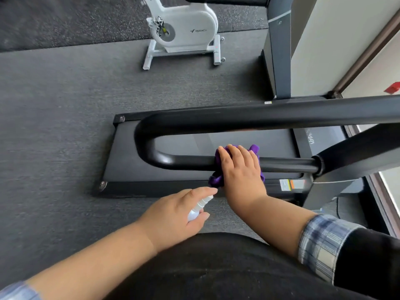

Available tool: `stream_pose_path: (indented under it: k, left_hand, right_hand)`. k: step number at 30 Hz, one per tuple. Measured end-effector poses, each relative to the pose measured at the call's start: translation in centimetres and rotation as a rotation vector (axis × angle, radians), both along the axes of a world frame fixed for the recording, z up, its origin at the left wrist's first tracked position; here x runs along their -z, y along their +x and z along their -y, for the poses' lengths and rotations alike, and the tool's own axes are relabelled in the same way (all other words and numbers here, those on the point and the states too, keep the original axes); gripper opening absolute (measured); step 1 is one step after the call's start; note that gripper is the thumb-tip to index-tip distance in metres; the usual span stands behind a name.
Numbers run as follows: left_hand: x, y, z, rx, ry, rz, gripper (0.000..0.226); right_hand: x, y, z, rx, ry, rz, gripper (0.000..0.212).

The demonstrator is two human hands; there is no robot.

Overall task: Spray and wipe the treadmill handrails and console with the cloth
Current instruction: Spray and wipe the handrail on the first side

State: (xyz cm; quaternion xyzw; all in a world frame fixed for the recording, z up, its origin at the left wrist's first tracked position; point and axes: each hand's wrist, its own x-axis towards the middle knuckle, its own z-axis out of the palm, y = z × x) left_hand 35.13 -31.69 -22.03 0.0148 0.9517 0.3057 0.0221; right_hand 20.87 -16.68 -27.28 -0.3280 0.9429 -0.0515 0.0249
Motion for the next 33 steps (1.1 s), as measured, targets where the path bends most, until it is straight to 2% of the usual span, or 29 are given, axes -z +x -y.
stream_pose_path:
  k: [8,12,16,19,23,28,33]
  left_hand:
    - [0.3,2.2,7.9,0.062,0.006,-0.024,0.056]
    - [0.1,2.4,10.8,0.135,-0.009,-0.033,0.056]
    - [0.0,2.4,12.2,0.185,0.040,-0.073,0.056]
    - [0.3,2.1,12.2,0.237,0.067,-0.103,0.056]
    - [0.7,1.5,11.3,0.286,0.073,-0.096,0.057]
    - [1.0,0.2,10.4,0.279,0.067,-0.079,0.069]
    - [0.7,-0.6,9.5,0.222,0.072,-0.085,0.065]
  right_hand:
    - [-0.5,4.0,8.1,0.026,-0.080,-0.006,0.097]
    - [-0.9,5.3,11.5,0.039,-0.255,0.040,0.093]
    - [-1.8,5.7,10.3,0.029,-0.469,0.121,0.086]
    - [-2.5,5.2,8.6,-0.075,-0.349,0.135,0.089]
    - [-2.5,4.5,6.9,-0.209,-0.107,-0.004,0.074]
    - [-2.1,4.5,5.8,-0.184,-0.086,-0.053,0.060]
    - [-1.7,3.3,2.9,-0.069,-0.088,-0.058,0.069]
